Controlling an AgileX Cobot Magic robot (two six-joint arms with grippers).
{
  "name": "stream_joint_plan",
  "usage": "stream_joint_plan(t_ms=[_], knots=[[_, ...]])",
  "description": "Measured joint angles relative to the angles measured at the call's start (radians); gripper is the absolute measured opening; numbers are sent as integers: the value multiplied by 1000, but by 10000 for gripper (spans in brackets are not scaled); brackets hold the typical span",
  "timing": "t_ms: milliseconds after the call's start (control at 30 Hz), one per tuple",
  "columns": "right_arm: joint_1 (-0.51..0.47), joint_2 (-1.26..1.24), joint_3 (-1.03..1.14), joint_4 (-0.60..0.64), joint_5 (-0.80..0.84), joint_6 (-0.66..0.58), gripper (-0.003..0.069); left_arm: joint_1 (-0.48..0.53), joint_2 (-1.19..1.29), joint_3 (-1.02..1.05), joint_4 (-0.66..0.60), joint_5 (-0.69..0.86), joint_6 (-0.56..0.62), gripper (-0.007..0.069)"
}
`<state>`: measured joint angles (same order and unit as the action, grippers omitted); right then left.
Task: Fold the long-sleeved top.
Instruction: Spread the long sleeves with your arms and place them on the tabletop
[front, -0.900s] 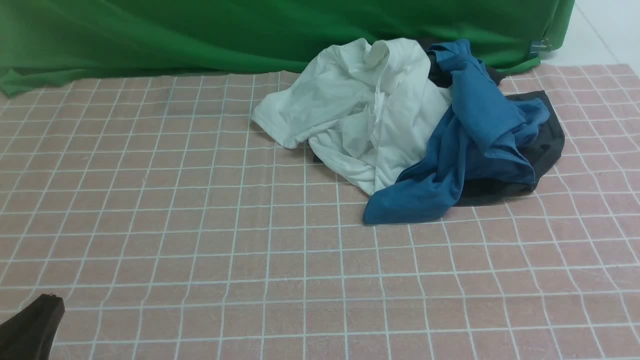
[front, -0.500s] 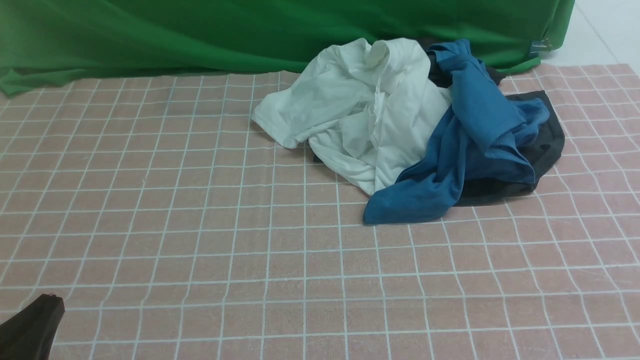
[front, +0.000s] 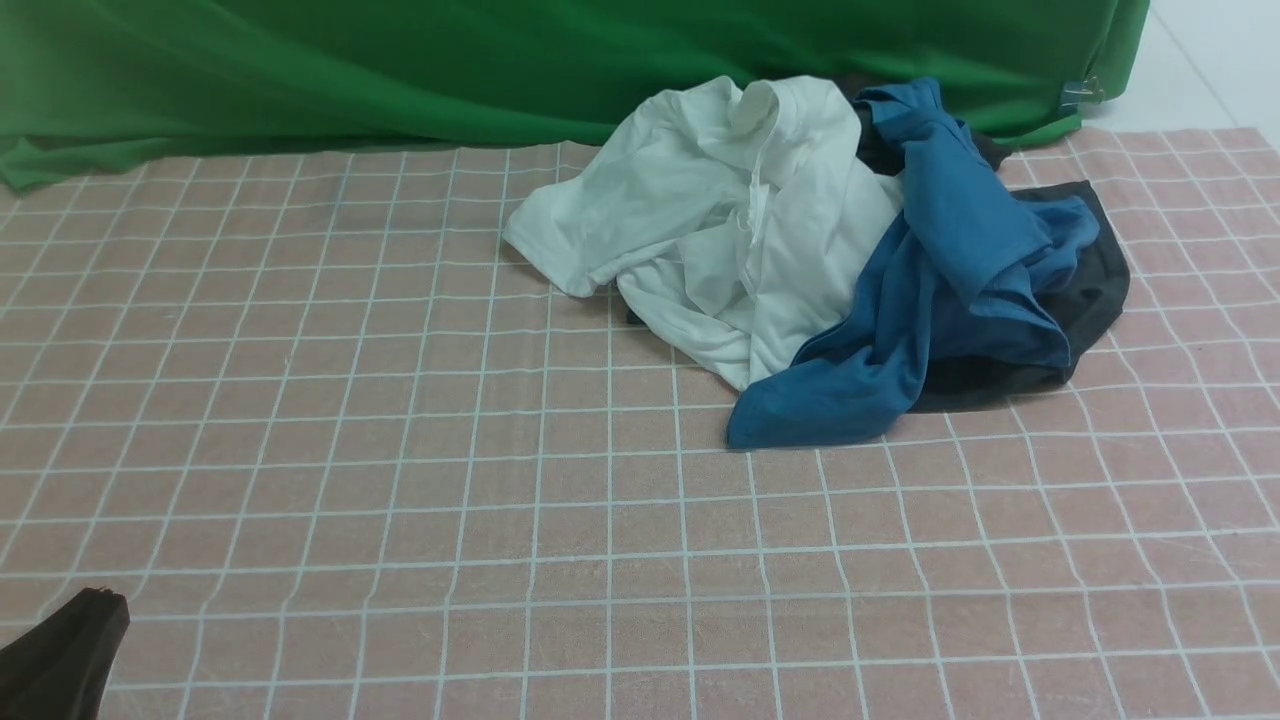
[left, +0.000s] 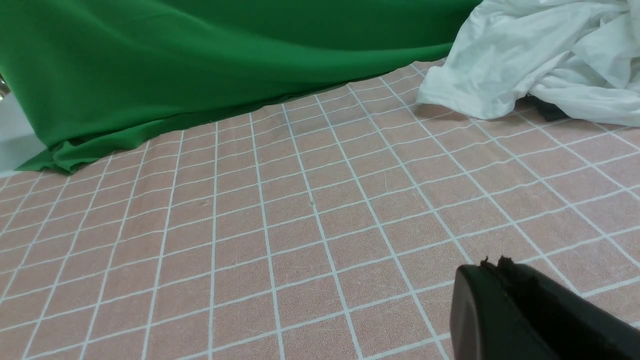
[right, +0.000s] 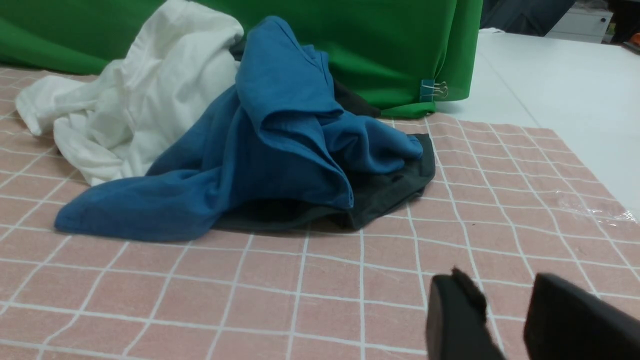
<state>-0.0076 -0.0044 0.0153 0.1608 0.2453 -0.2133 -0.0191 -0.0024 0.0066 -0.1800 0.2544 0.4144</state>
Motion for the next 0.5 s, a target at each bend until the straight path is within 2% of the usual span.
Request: stream_joint_plan(t_ms=[333,400,433,467,500], knots=[[0,0,0,0,0,0,242,0,0,0,-9,-18,-2,18],[0,0,0,0,0,0,242,0,0,0,-81,-69,-24,18],[0,0,0,0,0,0,242,0,0,0,-158,-100,-50,18],[0,0,0,0,0,0,242,0,0,0,-303,-170,-94,18],[0,0,0,0,0,0,242,0,0,0,-303,-178,-94,18]])
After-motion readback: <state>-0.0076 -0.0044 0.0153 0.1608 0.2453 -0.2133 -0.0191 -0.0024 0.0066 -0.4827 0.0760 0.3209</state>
